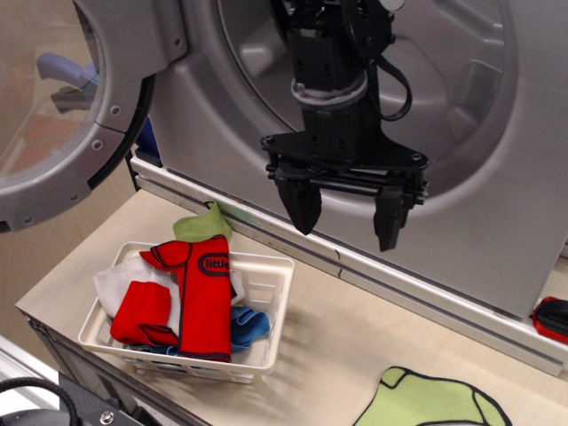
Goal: Put clothes in laundry machine
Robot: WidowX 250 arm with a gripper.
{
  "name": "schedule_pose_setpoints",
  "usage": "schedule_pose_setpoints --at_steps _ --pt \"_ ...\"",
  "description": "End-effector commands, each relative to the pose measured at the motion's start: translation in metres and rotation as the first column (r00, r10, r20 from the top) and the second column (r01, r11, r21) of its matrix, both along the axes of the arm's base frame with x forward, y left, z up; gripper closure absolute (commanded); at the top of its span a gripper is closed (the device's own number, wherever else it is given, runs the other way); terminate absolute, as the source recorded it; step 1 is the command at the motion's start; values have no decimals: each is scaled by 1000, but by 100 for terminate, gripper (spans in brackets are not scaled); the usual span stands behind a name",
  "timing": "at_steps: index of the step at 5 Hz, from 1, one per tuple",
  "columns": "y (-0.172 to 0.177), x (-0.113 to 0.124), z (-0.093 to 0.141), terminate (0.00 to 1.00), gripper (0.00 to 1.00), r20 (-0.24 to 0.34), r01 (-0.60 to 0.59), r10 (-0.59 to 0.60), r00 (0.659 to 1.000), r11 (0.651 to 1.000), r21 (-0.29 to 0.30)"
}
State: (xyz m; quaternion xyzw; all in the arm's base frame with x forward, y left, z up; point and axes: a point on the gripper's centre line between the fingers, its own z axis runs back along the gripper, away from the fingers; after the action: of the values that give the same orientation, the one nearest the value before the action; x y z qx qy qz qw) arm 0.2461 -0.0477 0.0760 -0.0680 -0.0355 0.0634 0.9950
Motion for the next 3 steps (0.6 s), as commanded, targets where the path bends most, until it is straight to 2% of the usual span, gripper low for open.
schedule_pose_setpoints --at_steps 1,2,3 --pt "0 0 0 0 0 0 0 0 1000 1000 0" --pt "24 -19 -3 0 0 12 -29 29 1000 996 83" --pt "47 -31 -11 0 0 29 -36 33 999 994 103"
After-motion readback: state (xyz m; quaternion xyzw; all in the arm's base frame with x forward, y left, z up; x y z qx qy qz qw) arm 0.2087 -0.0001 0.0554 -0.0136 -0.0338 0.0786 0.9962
